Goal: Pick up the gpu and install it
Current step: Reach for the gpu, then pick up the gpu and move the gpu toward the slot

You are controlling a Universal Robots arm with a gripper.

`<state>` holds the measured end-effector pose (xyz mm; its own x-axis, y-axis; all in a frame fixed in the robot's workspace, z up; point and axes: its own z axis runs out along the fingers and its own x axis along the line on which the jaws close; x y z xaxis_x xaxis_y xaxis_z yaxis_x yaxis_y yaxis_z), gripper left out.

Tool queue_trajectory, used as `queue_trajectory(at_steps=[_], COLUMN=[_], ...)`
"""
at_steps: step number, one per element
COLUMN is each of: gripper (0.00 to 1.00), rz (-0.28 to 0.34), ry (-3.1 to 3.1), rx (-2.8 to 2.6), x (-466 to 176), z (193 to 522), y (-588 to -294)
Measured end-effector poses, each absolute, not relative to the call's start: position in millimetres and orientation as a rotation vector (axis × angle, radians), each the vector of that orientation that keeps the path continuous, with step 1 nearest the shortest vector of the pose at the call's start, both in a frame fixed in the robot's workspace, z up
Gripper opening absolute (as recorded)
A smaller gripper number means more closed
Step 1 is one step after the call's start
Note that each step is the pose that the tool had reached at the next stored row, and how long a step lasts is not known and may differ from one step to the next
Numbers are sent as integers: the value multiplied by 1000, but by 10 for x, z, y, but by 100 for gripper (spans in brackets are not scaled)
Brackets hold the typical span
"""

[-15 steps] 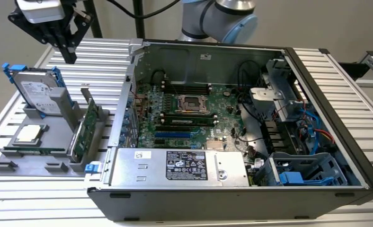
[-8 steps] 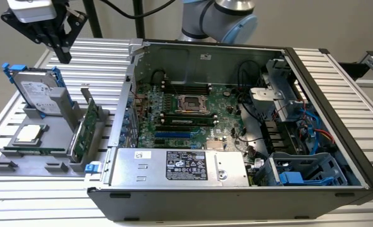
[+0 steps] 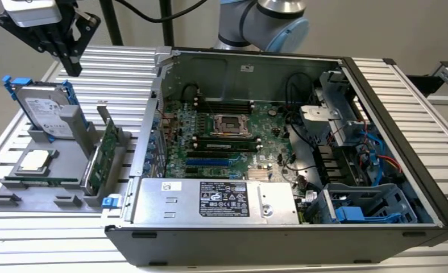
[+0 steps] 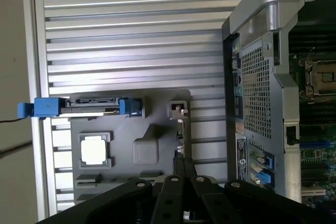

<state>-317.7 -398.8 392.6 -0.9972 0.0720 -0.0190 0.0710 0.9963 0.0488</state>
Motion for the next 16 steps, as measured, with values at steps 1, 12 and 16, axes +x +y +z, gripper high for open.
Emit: queue_trajectory(at_steps=[1, 12, 16], gripper=[0, 0, 0], rz=[75, 75, 75], ry=[3118, 3118, 3118], rx=[112, 112, 112], x=[-3177, -3178, -3178], z=[3926, 3926, 3926], y=[-3988, -4034, -4060])
